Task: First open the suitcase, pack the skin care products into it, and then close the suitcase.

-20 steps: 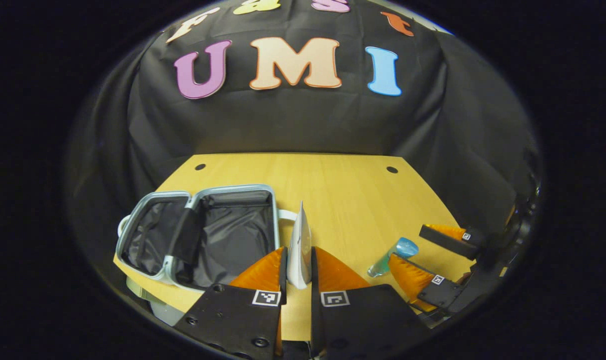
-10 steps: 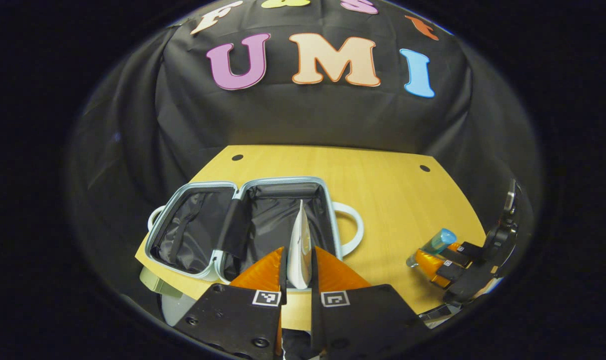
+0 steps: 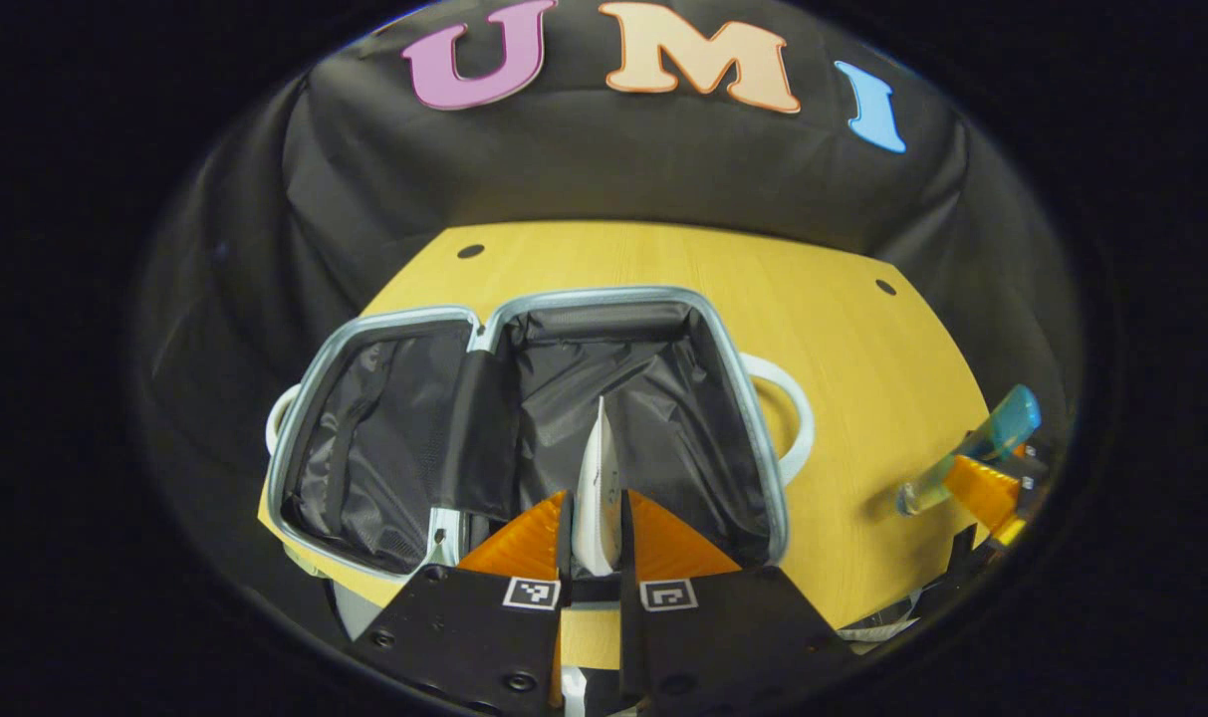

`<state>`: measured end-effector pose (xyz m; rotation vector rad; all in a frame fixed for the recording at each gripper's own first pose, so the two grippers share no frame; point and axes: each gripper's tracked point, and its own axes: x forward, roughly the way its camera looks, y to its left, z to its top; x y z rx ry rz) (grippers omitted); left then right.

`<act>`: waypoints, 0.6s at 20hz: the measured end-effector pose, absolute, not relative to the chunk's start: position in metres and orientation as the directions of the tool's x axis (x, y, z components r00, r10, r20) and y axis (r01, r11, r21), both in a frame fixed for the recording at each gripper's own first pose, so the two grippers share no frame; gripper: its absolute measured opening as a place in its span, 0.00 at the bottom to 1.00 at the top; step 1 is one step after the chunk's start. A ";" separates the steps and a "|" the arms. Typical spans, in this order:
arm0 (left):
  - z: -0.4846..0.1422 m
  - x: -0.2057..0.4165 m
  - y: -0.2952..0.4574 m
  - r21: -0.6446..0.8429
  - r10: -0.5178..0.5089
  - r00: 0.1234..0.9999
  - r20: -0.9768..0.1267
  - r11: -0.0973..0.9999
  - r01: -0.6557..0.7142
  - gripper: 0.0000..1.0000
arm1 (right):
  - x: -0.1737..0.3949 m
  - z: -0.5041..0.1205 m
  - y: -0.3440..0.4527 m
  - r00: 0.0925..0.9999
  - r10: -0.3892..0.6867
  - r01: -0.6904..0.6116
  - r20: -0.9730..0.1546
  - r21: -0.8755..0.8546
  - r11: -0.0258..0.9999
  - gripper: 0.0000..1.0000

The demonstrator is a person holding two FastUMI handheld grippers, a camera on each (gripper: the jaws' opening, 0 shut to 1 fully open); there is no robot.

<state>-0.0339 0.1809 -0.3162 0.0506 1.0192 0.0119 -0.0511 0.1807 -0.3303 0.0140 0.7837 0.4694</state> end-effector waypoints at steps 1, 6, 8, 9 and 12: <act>-0.326 -0.033 0.184 0.041 0.028 0.493 -0.870 0.999 0.016 0.15 | -0.055 -0.322 0.194 0.597 0.436 -0.403 -0.673 0.218 0.889 0.43; -0.363 -0.034 0.196 -0.002 -0.011 0.383 -0.924 1.000 0.026 0.15 | -0.059 -0.301 0.247 0.547 0.498 -0.438 -0.673 0.277 0.855 0.43; -0.368 -0.031 0.200 -0.021 -0.029 0.369 -0.929 0.999 0.025 0.15 | -0.059 -0.302 0.260 0.533 0.502 -0.451 -0.681 0.273 0.850 0.41; -0.370 -0.022 0.199 -0.028 -0.042 0.383 -0.923 0.999 0.043 0.19 | -0.059 -0.305 0.265 0.529 0.500 -0.455 -0.686 0.268 0.849 0.41; -0.374 -0.007 0.200 -0.032 -0.061 0.394 -0.917 0.996 0.081 0.17 | -0.058 -0.315 0.280 0.506 0.497 -0.443 -0.705 0.283 0.851 0.42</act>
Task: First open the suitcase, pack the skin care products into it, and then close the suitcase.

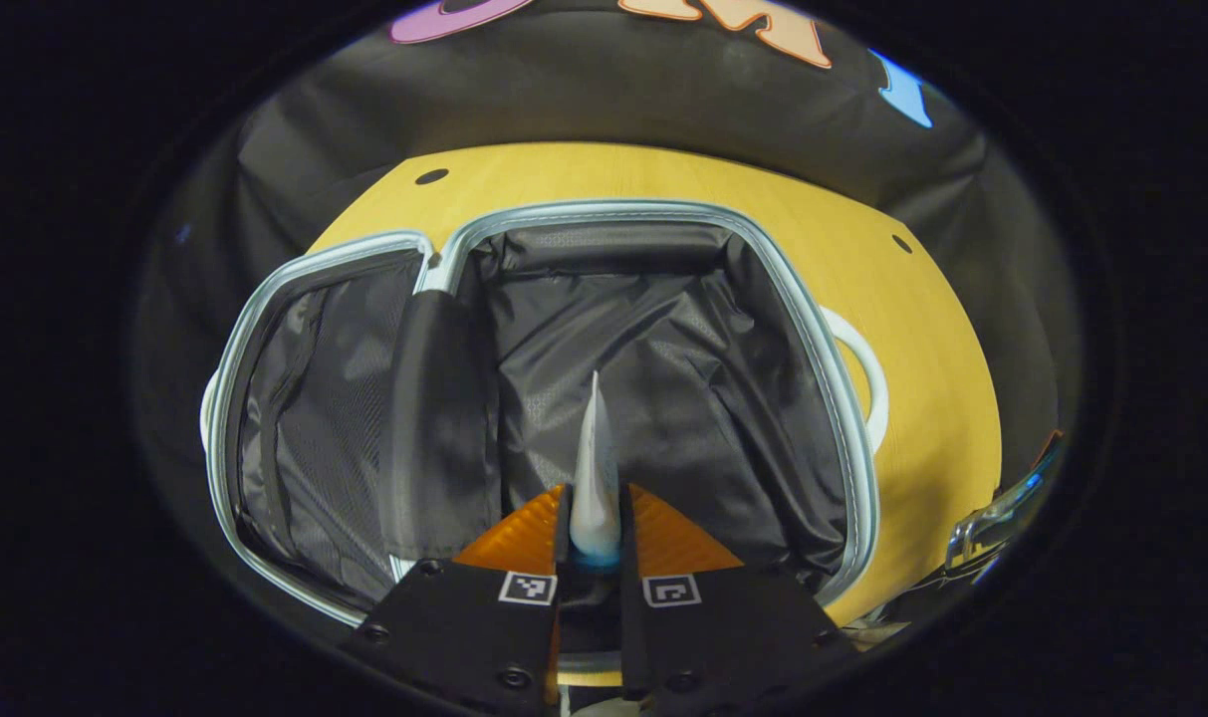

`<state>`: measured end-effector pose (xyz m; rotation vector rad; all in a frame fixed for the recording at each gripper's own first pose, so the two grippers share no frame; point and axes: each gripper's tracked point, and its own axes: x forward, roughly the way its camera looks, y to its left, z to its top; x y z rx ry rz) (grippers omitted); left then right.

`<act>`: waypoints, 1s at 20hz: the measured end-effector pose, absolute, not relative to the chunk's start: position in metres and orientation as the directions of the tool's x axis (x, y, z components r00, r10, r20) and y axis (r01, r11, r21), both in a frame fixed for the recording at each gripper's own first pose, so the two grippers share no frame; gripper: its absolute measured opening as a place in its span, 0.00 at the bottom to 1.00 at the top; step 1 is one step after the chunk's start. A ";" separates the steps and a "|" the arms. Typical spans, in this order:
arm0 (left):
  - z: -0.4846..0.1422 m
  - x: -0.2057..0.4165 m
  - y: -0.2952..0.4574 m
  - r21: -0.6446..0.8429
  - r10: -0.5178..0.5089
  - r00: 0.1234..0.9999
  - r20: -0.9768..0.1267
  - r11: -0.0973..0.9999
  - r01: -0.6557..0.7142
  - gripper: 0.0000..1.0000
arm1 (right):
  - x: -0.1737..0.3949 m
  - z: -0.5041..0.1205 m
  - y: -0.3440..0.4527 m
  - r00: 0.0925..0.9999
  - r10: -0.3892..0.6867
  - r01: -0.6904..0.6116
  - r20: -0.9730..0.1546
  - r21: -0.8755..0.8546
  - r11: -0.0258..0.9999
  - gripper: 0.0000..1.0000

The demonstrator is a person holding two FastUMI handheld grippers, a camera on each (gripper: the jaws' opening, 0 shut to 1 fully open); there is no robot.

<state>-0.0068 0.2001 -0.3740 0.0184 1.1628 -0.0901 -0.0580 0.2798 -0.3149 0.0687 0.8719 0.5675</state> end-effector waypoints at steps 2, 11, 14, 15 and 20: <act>-0.381 -0.001 0.203 -0.030 -0.061 0.400 -0.914 0.996 0.082 0.25 | -0.055 -0.319 0.289 0.499 0.493 -0.432 -0.713 0.288 0.855 0.42; -0.323 0.024 0.210 -0.106 -0.157 0.580 -0.799 0.987 0.120 0.68 | -0.054 -0.371 0.332 0.411 0.475 -0.433 -0.778 0.292 0.853 0.41; -0.304 0.029 0.240 -0.106 -0.136 0.633 -0.762 0.991 0.085 0.68 | -0.063 -0.407 0.341 0.351 0.434 -0.438 -0.830 0.264 0.859 0.43; -0.301 0.028 0.255 -0.097 -0.117 0.638 -0.761 0.993 0.066 0.68 | -0.068 -0.418 0.344 0.332 0.417 -0.434 -0.846 0.256 0.864 0.43; -0.293 0.021 0.336 -0.068 -0.018 0.656 -0.755 0.996 -0.050 0.74 | -0.074 -0.452 0.361 0.284 0.360 -0.376 -0.889 0.242 0.894 0.41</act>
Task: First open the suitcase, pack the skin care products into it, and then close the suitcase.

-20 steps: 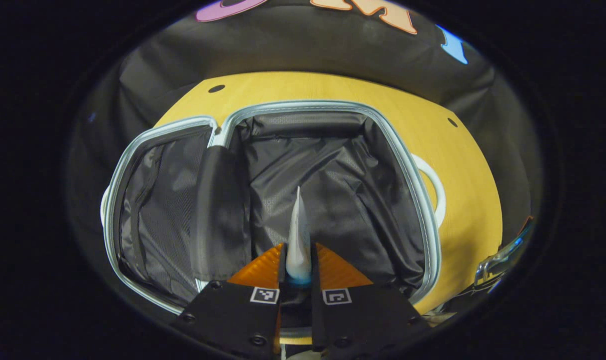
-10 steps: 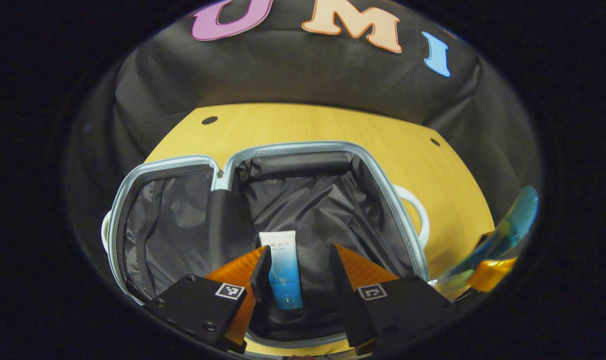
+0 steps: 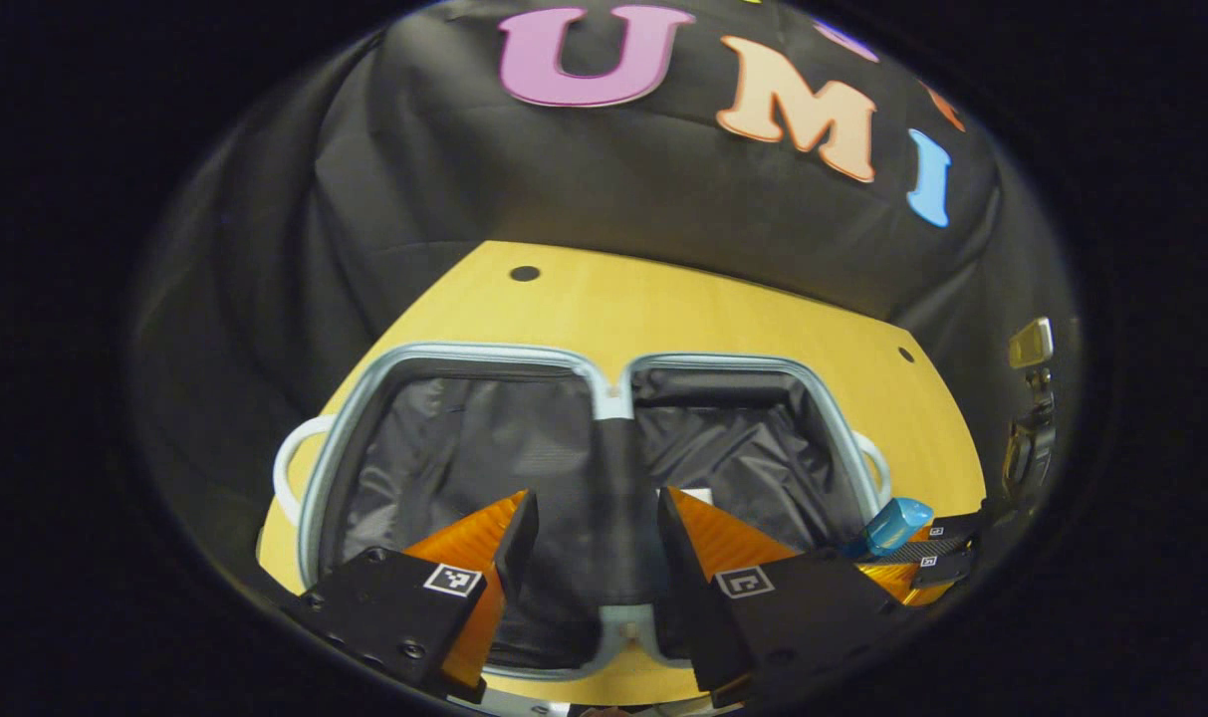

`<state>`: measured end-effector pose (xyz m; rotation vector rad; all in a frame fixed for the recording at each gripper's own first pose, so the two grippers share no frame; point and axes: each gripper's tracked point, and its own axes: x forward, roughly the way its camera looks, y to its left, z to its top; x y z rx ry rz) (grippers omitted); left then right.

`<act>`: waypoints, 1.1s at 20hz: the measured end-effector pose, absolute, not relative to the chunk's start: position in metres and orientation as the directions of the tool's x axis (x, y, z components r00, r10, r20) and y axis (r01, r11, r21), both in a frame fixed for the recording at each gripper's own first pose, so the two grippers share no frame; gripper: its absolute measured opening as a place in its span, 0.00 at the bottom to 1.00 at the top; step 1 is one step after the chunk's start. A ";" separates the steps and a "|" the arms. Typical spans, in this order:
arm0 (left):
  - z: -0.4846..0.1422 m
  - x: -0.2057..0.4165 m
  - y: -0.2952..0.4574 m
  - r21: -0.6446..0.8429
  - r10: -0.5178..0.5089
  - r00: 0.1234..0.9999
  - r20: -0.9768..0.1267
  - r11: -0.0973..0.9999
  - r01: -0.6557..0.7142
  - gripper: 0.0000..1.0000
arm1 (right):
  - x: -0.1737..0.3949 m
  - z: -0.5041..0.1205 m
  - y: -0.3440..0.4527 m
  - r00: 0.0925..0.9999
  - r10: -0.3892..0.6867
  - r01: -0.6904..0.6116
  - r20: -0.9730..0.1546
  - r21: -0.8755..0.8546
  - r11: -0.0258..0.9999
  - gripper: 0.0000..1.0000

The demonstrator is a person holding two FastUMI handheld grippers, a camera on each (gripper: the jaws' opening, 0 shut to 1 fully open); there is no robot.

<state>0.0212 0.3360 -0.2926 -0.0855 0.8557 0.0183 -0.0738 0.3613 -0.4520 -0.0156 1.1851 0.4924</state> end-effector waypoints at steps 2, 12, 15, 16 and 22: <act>-0.292 0.018 0.367 -0.063 0.016 0.653 -0.757 0.993 -0.098 0.70 | -0.067 -0.455 0.370 0.302 0.352 -0.342 -0.886 0.244 0.907 0.41; -0.284 0.023 0.512 0.008 0.202 0.644 -0.738 0.957 -0.291 0.74 | -0.014 -0.425 0.397 0.475 0.313 -0.322 -0.823 0.168 0.932 0.88; -0.292 0.023 0.545 0.016 0.237 0.624 -0.745 0.941 -0.337 0.74 | -0.007 -0.410 0.406 0.512 0.320 -0.304 -0.797 0.180 0.936 0.95; -0.298 0.025 0.553 0.024 0.250 0.616 -0.747 0.936 -0.351 0.70 | -0.004 -0.406 0.410 0.521 0.326 -0.304 -0.789 0.185 0.934 0.95; -0.345 0.018 0.591 -0.010 0.238 0.523 -0.818 0.904 -0.427 0.74 | 0.007 -0.385 0.424 0.557 0.335 -0.308 -0.760 0.186 0.933 0.95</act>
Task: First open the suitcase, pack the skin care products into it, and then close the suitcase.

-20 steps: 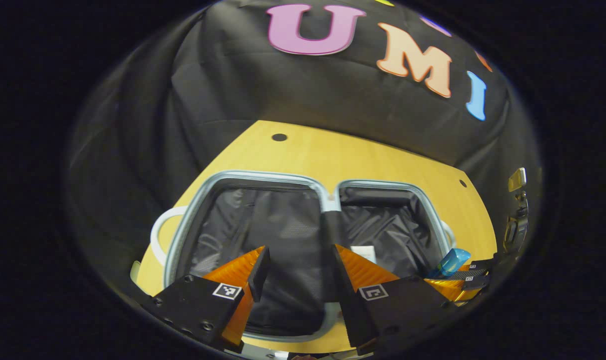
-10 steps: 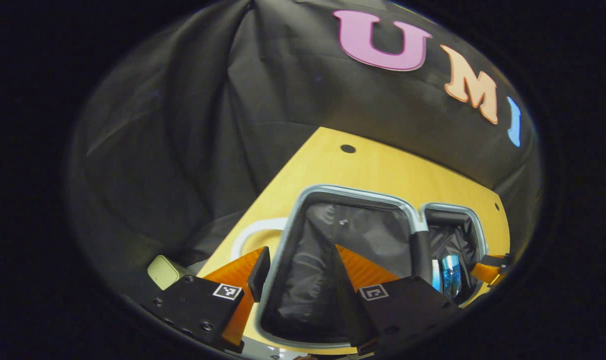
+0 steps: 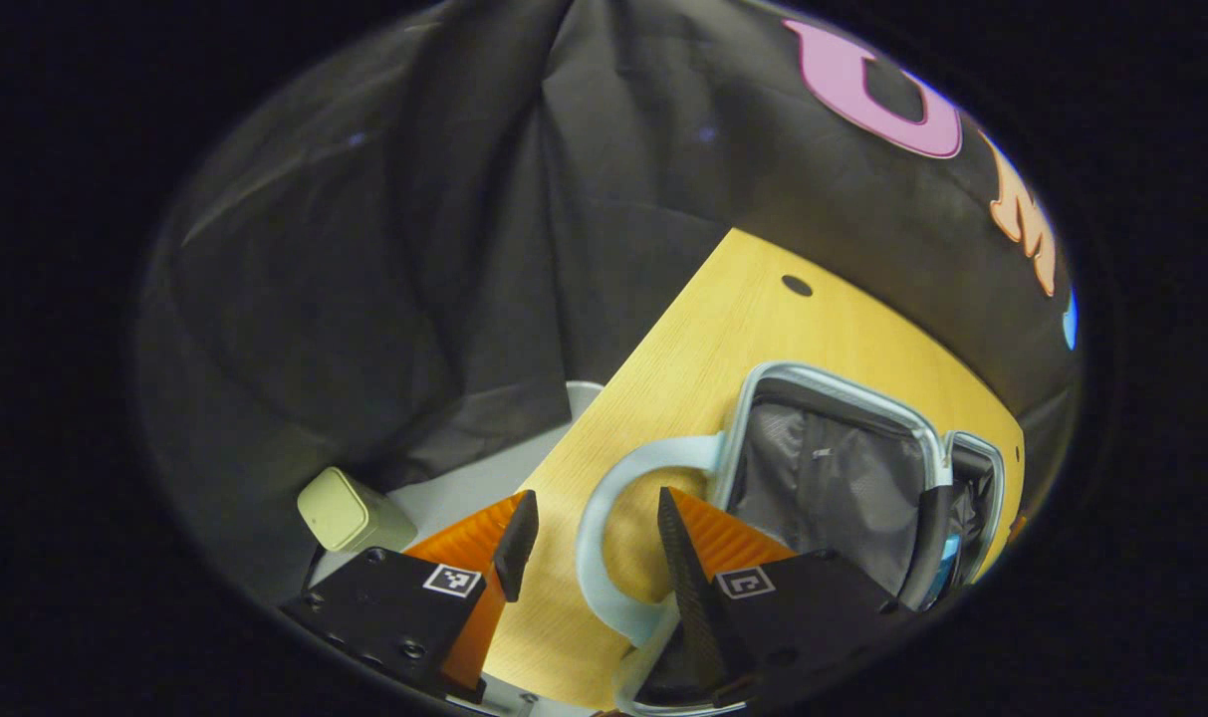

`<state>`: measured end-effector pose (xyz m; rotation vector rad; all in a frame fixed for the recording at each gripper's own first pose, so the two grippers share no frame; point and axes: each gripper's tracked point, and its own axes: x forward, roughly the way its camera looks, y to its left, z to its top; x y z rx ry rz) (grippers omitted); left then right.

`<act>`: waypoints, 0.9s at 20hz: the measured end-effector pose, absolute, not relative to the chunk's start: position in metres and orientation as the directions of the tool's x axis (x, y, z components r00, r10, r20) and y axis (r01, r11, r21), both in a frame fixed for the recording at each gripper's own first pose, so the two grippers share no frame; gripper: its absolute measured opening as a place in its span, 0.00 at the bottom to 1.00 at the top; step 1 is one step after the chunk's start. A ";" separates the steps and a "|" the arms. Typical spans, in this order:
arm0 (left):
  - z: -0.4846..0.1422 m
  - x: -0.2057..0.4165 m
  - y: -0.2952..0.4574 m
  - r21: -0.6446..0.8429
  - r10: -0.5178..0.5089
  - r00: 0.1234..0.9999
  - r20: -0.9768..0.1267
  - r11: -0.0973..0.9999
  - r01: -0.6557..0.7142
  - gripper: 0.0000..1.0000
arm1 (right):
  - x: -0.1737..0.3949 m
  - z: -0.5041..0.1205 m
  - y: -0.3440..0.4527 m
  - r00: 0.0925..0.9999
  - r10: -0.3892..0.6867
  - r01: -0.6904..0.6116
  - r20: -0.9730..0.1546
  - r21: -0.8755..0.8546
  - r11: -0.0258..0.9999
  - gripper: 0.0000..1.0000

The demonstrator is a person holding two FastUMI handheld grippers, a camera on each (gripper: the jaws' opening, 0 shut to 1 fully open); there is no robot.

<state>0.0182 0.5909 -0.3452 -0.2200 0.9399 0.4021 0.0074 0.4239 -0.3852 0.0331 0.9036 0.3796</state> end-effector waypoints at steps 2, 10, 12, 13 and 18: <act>-0.360 0.025 0.599 0.003 0.235 0.485 -0.842 0.901 -0.433 0.75 | 0.005 -0.383 0.423 0.561 0.326 -0.306 -0.761 0.175 0.936 0.95; -0.370 0.030 0.588 -0.036 0.176 0.475 -0.862 0.914 -0.405 0.07 | 0.003 -0.373 0.418 0.583 0.326 -0.309 -0.745 0.168 0.936 0.95; -0.358 0.029 0.585 -0.019 0.191 0.495 -0.848 0.921 -0.389 0.01 | 0.002 -0.368 0.417 0.597 0.339 -0.321 -0.727 0.171 0.932 0.95; -0.354 0.027 0.586 -0.002 0.205 0.485 -0.850 0.919 -0.393 0.01 | 0.002 -0.366 0.413 0.606 0.344 -0.324 -0.718 0.172 0.930 0.95; -0.282 0.037 0.567 0.105 0.276 0.595 -0.755 0.946 -0.306 0.01 | -0.005 -0.349 0.404 0.624 0.397 -0.364 -0.673 0.199 0.910 0.95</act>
